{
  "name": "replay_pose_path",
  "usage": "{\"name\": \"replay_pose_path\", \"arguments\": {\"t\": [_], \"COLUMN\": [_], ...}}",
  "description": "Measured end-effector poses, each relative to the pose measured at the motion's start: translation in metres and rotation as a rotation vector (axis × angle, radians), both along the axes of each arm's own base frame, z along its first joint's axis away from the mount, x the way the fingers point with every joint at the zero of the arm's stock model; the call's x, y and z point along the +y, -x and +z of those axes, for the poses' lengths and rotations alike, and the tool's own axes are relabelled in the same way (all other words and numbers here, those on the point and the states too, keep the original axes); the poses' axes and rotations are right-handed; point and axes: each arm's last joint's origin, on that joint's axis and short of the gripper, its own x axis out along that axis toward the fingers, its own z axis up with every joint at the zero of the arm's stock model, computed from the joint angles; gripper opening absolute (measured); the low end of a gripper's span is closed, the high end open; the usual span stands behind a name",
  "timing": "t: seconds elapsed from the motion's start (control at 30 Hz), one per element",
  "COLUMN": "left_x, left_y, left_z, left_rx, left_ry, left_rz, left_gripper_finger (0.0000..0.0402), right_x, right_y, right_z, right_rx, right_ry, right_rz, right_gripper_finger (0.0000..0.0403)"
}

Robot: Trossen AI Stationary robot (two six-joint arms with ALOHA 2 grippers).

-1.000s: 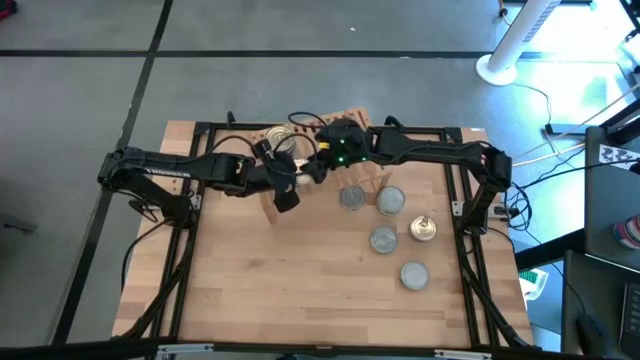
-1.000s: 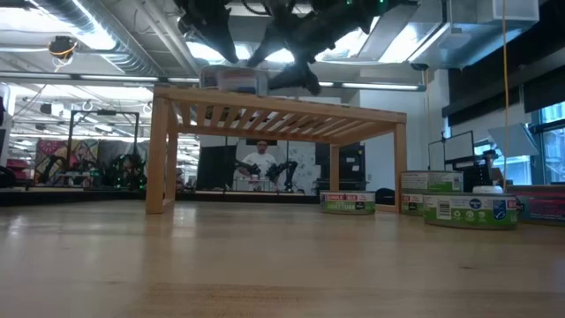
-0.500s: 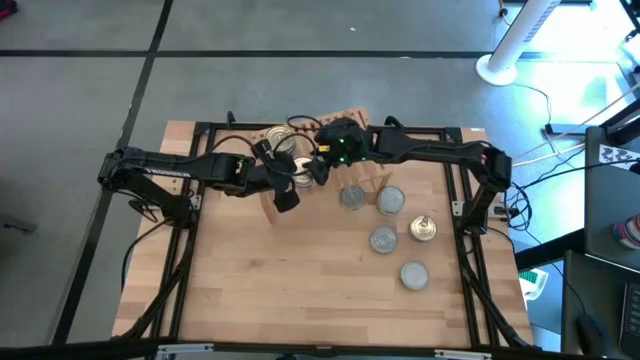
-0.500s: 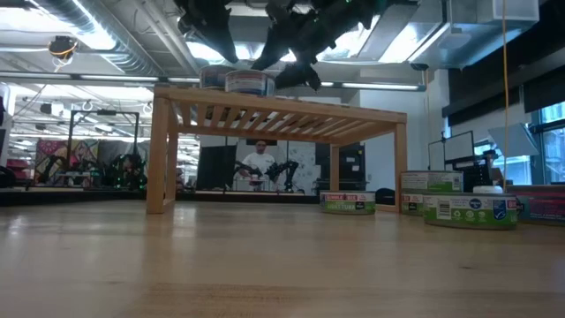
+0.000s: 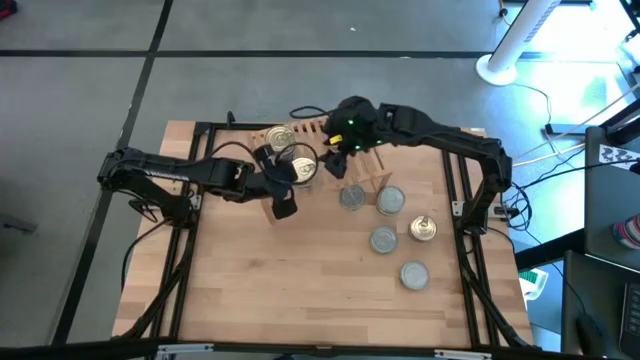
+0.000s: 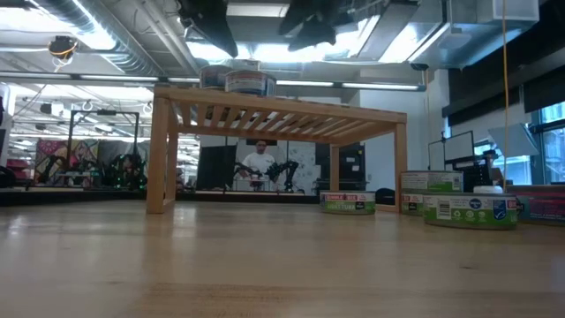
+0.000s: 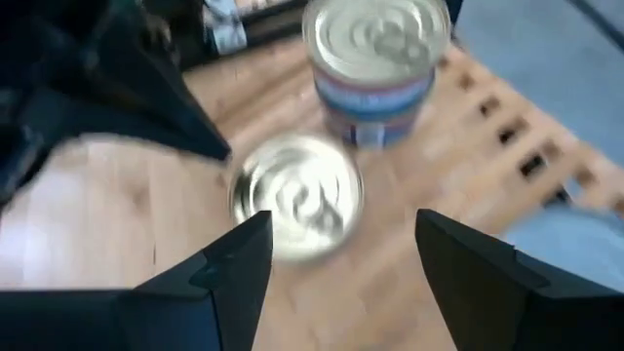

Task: Stack canned seafood by type on shelf
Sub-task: Stack the green tuna can on top of the green tuna can on the shelf

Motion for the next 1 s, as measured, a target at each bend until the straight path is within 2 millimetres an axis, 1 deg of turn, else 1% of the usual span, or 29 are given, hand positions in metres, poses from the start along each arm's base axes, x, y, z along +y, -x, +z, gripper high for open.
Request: {"name": "replay_pose_path", "arguments": {"t": [0.1, 0.23, 0.37, 0.47, 0.5, 0.7, 0.8, 0.9, 1.0], "left_x": [-0.006, -0.018, -0.031, -0.042, -0.045, -0.063, -0.07, -0.079, -0.087], "left_y": [0.0, -0.001, -0.004, -0.006, -0.007, -0.009, -0.012, -0.021, -0.034], "left_z": [0.0, 0.002, 0.005, 0.009, 0.01, 0.015, 0.014, 0.007, -0.005], "left_rx": [-0.012, -0.045, -0.103, -0.16, -0.18, -0.241, -0.254, -0.25, -0.233], "left_ry": [0.009, 0.02, 0.025, 0.037, 0.043, 0.118, 0.149, 0.163, 0.162], "left_rz": [-0.012, -0.045, -0.094, -0.128, -0.14, -0.248, -0.297, -0.349, -0.399], "left_gripper_finger": [0.0003, 0.0003, 0.0003, 0.0003, 0.0003, 0.0003, 0.0003, 0.0003, 0.0003], "right_x": [0.009, 0.034, 0.067, 0.095, 0.104, 0.164, 0.192, 0.214, 0.233], "right_y": [0.011, 0.025, 0.039, 0.05, 0.052, 0.064, 0.069, 0.075, 0.081], "right_z": [0.009, 0.016, 0.024, 0.03, 0.029, 0.008, -0.009, -0.028, -0.047], "right_rx": [0.077, 0.153, 0.198, 0.19, 0.198, 0.273, 0.298, 0.305, 0.317], "right_ry": [0.025, 0.104, 0.185, 0.199, 0.201, 0.229, 0.253, 0.259, 0.238], "right_rz": [0.007, 0.009, 0.026, 0.037, 0.048, 0.098, 0.114, 0.1, 0.098], "right_gripper_finger": [0.025, 0.025, 0.025, 0.025, 0.025, 0.025, 0.025, 0.025, 0.025]}}
